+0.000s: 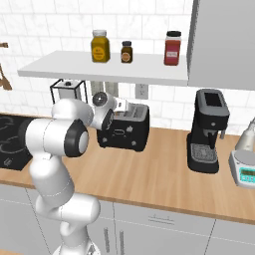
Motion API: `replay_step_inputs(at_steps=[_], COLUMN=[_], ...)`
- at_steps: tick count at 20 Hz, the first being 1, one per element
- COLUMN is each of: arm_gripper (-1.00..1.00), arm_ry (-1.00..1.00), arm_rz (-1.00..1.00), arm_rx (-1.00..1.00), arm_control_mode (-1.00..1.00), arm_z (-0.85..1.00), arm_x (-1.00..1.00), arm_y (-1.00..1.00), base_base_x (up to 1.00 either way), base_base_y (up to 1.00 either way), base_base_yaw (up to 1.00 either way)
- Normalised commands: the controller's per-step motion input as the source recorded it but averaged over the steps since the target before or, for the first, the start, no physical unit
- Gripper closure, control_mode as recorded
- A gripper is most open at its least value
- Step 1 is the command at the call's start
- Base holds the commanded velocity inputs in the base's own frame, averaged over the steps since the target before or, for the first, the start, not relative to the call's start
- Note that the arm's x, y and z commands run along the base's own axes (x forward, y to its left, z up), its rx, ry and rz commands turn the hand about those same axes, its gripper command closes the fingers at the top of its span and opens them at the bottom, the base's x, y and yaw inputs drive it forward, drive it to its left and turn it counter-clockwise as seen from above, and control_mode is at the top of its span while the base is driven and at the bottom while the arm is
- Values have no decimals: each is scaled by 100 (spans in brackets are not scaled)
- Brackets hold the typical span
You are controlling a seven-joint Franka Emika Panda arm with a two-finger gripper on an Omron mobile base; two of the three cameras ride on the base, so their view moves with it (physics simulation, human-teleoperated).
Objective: Start the toaster. Once the lever pops up, take the bread to the plate on the dining counter.
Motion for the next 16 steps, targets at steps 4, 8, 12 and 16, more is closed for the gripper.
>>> replay_step_inputs(at_steps=[4,8,12,16], arm_gripper=[100,100,100,100], arm_ry=[0,0,-2,-8], arm_rz=[0,0,0,0], arm_rx=[0,0,0,0], arm_control_mode=[-100,-100,-100,-100], arm_z=[0,0,0,0], arm_x=[0,0,-1,-8], arm_y=[0,0,0,0], base_base_x=[0,0,0,0], base_base_y=[0,0,0,0], base_base_yaw=[0,0,0,0])
